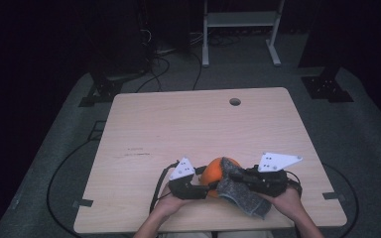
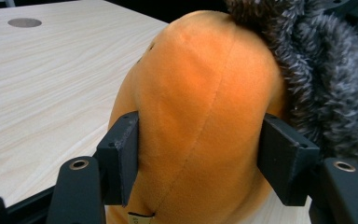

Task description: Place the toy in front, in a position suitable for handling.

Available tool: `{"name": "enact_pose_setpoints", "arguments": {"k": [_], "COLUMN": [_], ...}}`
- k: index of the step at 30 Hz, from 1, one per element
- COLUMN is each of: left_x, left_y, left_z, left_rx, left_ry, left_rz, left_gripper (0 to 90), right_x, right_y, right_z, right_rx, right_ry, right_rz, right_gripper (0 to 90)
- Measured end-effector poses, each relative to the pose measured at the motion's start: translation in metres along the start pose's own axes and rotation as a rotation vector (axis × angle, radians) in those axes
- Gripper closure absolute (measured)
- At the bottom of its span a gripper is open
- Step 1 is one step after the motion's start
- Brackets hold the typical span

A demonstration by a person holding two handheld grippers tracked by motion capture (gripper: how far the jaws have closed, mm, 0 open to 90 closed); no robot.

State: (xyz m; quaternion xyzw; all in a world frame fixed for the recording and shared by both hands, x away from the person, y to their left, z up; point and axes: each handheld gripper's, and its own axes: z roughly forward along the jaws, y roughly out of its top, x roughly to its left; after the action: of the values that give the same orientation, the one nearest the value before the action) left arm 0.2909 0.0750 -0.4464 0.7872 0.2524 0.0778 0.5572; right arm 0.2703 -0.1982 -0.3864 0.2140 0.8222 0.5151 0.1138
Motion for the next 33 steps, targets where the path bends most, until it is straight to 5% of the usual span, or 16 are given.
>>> {"name": "enact_pose_setpoints", "arguments": {"k": [3, 8, 10, 20, 23, 29, 33], "left_x": [0.001, 0.000, -0.002, -0.020, -0.018, -0.020, -0.020], "left_y": [-0.002, -0.001, -0.001, 0.006, 0.004, 0.003, 0.004], "left_z": [-0.001, 0.000, 0.001, 0.008, 0.007, 0.008, 0.010], "left_rx": [-0.005, -0.008, -0.004, 0.022, 0.015, 0.015, 0.022], "left_ry": [-0.006, -0.014, -0.009, 0.028, 0.017, 0.009, -0.007], "left_rz": [-0.011, -0.007, -0.002, 0.082, 0.068, 0.097, 0.097], "left_gripper": [35.5, 35.2, 35.3, 36.1, 36.6, 36.1, 24.4], "right_x": [-0.010, -0.037, -0.038, 0.007, 0.013, -0.021, -0.034], "right_y": [-0.004, -0.027, -0.028, 0.006, 0.009, -0.007, -0.018], "right_z": [-0.003, -0.010, -0.011, 0.005, 0.009, -0.009, -0.014], "right_rx": [-0.021, -0.010, -0.012, -0.014, 0.006, -0.014, -0.003], "right_ry": [-0.015, -0.072, -0.067, 0.025, 0.000, -0.096, -0.079], "right_rz": [0.030, 0.149, 0.153, -0.013, -0.074, 0.045, 0.114], "right_gripper": [80.8, 80.8, 80.9, 81.0, 80.9, 80.9, 80.8]}}
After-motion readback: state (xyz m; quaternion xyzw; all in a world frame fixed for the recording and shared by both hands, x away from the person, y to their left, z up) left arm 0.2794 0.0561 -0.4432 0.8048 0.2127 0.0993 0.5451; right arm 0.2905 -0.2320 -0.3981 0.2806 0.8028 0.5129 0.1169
